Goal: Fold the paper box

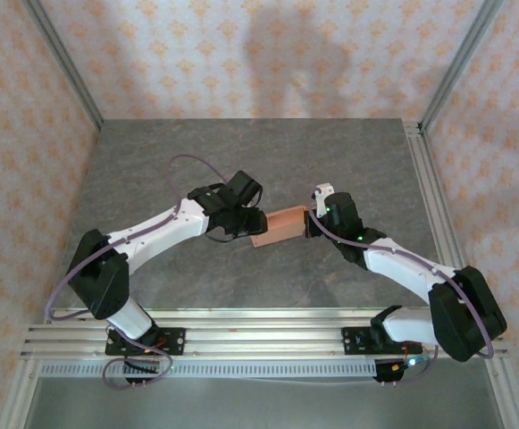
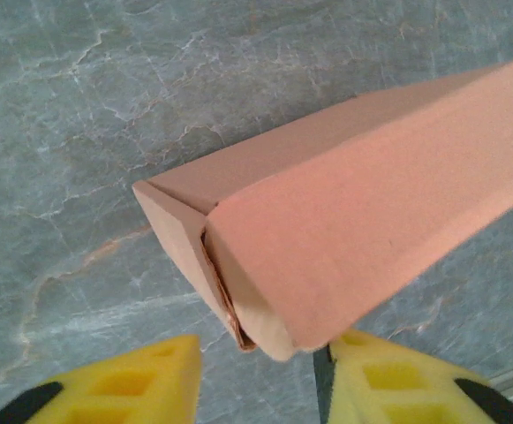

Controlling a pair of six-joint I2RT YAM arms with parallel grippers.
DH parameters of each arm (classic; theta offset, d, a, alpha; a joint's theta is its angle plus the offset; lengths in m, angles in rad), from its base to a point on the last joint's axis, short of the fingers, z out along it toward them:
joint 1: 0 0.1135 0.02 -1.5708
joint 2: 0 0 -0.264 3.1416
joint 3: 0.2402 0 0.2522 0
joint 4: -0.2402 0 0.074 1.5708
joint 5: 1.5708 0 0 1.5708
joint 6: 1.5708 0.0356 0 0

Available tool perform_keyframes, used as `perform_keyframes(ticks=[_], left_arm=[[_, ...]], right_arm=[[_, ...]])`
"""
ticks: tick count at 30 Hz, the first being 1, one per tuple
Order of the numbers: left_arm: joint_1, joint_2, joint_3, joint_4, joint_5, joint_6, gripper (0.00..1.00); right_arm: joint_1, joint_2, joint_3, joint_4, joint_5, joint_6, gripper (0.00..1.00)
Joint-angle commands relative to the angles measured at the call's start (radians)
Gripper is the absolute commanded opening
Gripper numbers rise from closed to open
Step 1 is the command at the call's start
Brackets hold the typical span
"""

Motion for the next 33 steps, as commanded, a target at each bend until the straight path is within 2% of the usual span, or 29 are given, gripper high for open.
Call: perform_keyframes(ticks=[1, 6, 8, 11, 19, 25, 33], left_arm=[[-0.002, -0.057, 0.063, -0.113, -0.028, 0.04, 0.47], [0.004, -0.102, 0.062, -0.103, -0.045, 0.017, 0.54], [0.011, -0.097, 0.061, -0.066, -0.048, 0.0, 0.62], [0.025, -0.065, 0.072, -0.036, -0.07, -0.018, 0.65], [0.047, -0.011, 0.041, 0.056, -0.101, -0.124, 0.53], [0.051, 0.002, 0.016, 0.069, -0.09, -0.152, 0.45], [0.04, -0.02, -0.057, 0.077, -0.066, -0.19, 0.45]], right_arm=[[0.01, -0.007, -0.02, -0.051, 0.0, -0.011, 0.0], [0.009, 0.001, -0.024, -0.048, -0.006, -0.009, 0.0], [0.01, 0.0, -0.031, -0.043, -0.005, -0.008, 0.0], [0.01, -0.003, -0.042, -0.037, -0.004, -0.008, 0.0], [0.011, -0.001, -0.057, -0.026, -0.001, -0.005, 0.0], [0.014, -0.005, -0.07, -0.02, -0.003, 0.006, 0.0], [0.014, 0.008, -0.071, -0.01, -0.011, 0.011, 0.01]])
